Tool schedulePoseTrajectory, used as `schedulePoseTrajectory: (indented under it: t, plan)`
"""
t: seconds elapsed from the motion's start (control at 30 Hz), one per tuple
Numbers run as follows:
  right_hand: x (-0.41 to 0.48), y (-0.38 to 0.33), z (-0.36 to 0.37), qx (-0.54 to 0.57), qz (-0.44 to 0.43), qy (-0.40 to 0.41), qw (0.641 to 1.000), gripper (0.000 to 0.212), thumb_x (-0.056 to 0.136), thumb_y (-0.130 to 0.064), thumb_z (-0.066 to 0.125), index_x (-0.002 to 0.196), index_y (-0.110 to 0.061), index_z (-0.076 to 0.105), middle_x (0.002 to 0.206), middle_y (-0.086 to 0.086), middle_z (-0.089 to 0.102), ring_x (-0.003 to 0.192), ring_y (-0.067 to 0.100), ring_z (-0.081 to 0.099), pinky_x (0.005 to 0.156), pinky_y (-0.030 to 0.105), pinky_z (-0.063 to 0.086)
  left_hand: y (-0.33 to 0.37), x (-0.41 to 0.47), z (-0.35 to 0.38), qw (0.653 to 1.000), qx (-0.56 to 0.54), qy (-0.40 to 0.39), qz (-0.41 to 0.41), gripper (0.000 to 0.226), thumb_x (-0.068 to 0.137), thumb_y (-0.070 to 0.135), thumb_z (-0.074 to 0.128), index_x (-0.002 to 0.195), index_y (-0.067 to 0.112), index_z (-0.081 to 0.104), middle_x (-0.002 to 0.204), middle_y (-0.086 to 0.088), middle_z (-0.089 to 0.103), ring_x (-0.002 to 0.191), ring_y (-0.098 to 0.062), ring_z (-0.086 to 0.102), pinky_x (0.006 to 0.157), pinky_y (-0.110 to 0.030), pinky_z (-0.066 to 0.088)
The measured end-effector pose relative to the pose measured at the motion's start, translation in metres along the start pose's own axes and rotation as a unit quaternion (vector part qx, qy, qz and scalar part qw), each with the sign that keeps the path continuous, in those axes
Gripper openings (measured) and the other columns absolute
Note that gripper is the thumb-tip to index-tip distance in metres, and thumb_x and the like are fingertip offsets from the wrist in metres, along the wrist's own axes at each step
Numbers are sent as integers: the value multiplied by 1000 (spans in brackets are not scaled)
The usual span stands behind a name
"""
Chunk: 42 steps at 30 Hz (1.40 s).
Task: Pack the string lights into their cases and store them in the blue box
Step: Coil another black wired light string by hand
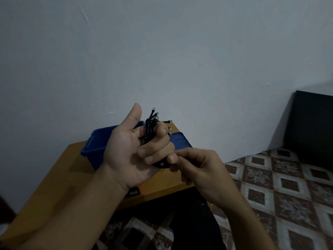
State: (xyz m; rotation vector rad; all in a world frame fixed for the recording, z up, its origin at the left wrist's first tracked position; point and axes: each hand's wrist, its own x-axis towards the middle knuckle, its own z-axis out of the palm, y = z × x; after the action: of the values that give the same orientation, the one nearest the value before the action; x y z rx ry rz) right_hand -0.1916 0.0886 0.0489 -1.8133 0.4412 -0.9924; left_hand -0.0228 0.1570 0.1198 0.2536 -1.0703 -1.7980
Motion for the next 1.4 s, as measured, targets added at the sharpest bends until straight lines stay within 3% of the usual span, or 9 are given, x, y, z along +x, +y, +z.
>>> schedulePoseTrajectory:
  t: [0.27,0.43,0.6,0.9,1.03,1.1,1.17,1.23,1.4]
  plan:
    - [-1,-3,1,-39,6,-40,998,28,104,-20,54,84,-34,68,67,-10,64,58,8,50,58,30,41,3,0,10,995,27,69,60,81,100,67,19,88,2,65,50,-3,47,50,-17,30,71,-35,48]
    - [-2,-4,1,-40,11,-64,997,22,108,-21,46,96,-18,65,67,-6,57,57,11,45,58,30,37,-4,7,24,974,75,170,132,79,100,65,20,84,6,69,51,2,38,47,-15,35,64,-33,51]
    - [-2,-7,4,-16,36,-78,996,30,108,-26,44,92,-7,60,67,-4,58,58,14,47,60,35,39,-9,11,28,948,143,229,168,76,100,63,23,95,3,70,60,-1,42,54,-17,40,72,-38,51]
    - [-4,-15,8,-36,52,-83,995,29,106,-27,49,89,-10,66,65,0,66,51,21,55,52,30,46,-22,14,26,893,302,273,192,70,96,59,32,132,2,54,106,-13,69,96,-26,64,95,-48,45]
    - [-4,-16,10,-26,49,-74,996,28,105,-25,52,88,-9,67,63,3,67,49,24,55,50,31,45,-28,16,18,845,408,304,165,67,92,61,28,135,15,53,121,-5,70,117,-20,63,96,-38,45]
    - [-5,-16,11,-15,45,-66,997,29,104,-25,53,86,-8,67,63,5,68,48,25,54,50,31,45,-30,21,15,814,465,323,131,69,86,77,29,130,32,57,124,4,69,122,-14,59,102,-37,43]
    - [-5,-17,9,-5,43,-57,997,30,104,-25,54,83,-8,67,62,7,68,47,24,54,49,31,45,-31,25,10,781,517,335,100,72,64,100,30,108,56,65,127,10,66,122,-9,57,109,-41,38]
    - [-5,-17,7,6,42,-45,998,31,103,-24,55,79,-8,65,60,7,65,45,24,52,48,31,44,-32,23,4,763,545,338,82,66,55,105,26,94,67,63,122,14,66,114,-5,60,107,-40,40]
    - [-4,-14,1,60,51,-21,997,39,102,-23,57,79,8,55,53,9,46,45,21,36,43,30,32,-30,19,-12,762,543,351,37,86,46,108,26,94,49,67,97,13,73,88,-7,66,99,-47,48]
